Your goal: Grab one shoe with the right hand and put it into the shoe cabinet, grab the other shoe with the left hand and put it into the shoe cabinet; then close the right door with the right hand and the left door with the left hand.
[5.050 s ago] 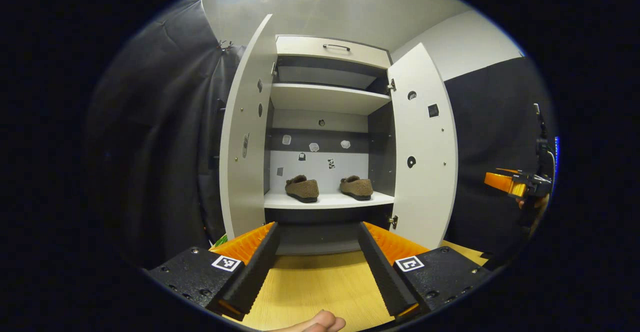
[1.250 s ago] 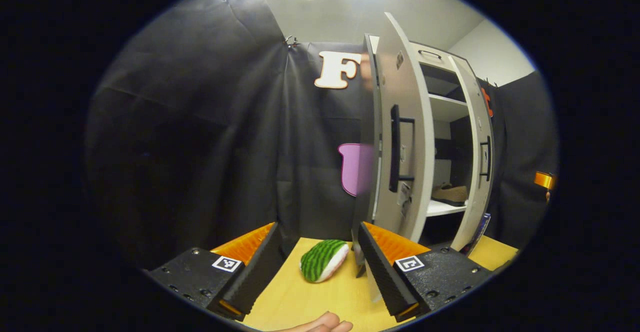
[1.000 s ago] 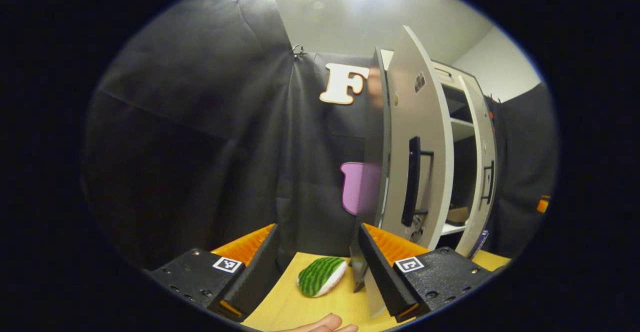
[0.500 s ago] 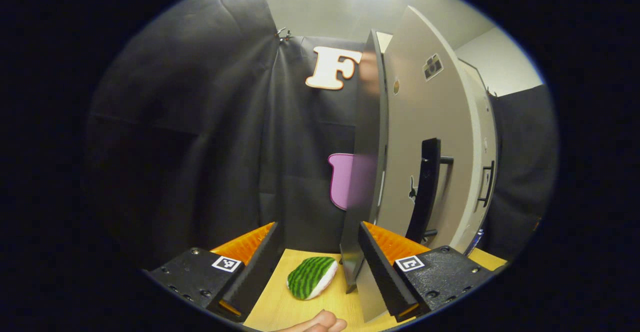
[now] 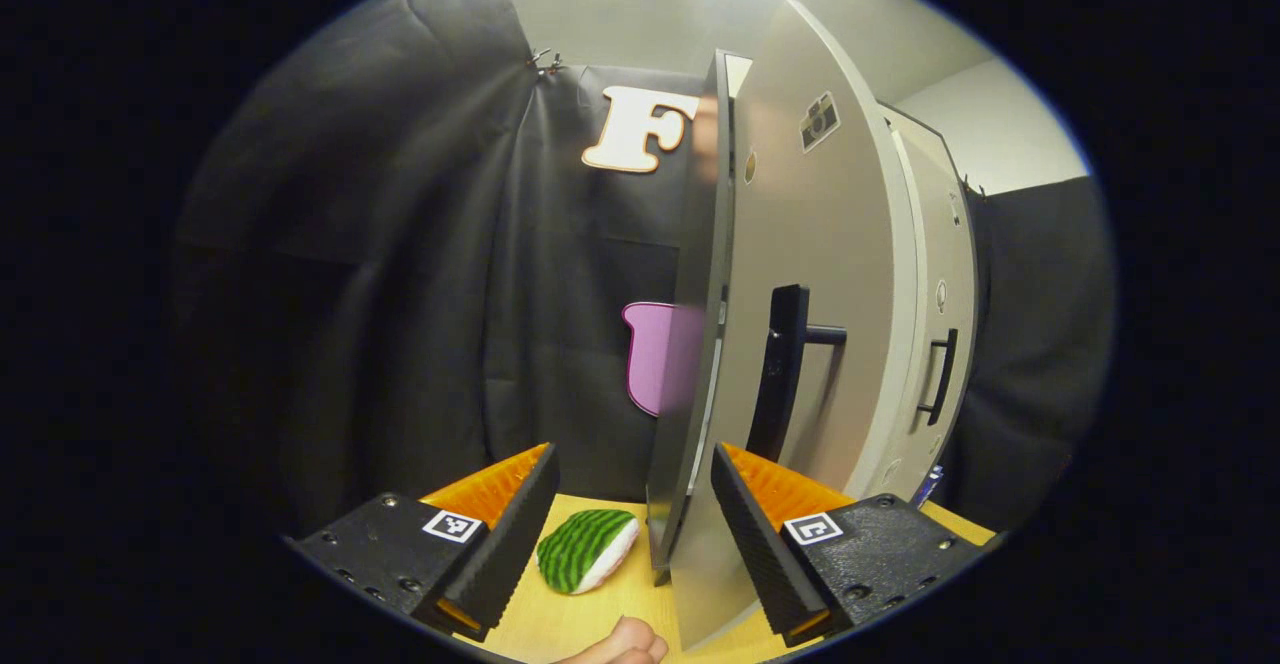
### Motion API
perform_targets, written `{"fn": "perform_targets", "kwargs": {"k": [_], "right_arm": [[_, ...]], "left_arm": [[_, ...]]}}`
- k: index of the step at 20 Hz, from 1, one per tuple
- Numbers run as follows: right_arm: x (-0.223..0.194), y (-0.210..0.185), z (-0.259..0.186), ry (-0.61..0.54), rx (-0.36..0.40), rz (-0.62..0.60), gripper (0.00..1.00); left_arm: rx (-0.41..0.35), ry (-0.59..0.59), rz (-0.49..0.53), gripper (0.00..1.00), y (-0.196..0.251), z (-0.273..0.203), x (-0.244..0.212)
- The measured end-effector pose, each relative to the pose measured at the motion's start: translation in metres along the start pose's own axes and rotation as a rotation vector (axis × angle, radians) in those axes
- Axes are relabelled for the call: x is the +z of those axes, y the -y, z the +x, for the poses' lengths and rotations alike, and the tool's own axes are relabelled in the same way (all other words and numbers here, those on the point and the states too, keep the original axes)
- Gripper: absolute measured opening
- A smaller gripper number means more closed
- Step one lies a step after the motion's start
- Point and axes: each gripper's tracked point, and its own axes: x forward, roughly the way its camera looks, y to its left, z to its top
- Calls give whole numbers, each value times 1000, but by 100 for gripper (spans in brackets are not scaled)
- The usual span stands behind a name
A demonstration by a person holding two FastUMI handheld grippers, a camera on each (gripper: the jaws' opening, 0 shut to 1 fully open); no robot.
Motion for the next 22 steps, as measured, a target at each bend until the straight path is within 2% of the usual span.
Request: {"fn": "perform_targets", "kwargs": {"k": [1, 2, 5, 7, 8, 17, 22], "right_arm": [[-1, -1, -2, -6, 9, 12, 95], [-1, -3, -2, -8, 11, 19, 95], [-1, -4, -3, -13, 6, 7, 95], [1, -8, -5, -7, 7, 4, 95], [1, -11, -6, -6, 12, 5, 95], [-1, -26, -13, 10, 15, -31, 95], [-2, -14, 1, -11, -9, -68, 95]], "left_arm": [[6, -1, 7, 94, -1, -1, 0], [10, -5, 8, 89, -1, -1, 1], [14, -13, 4, 89, 0, 0, 0], [11, -19, 10, 99, 4, -2, 0], [7, -19, 13, 94, 6, -1, 0], [-59, -13, -17, 94, 39, 0, -4], [-113, -3, -58, 94, 76, 6, -9]]}}
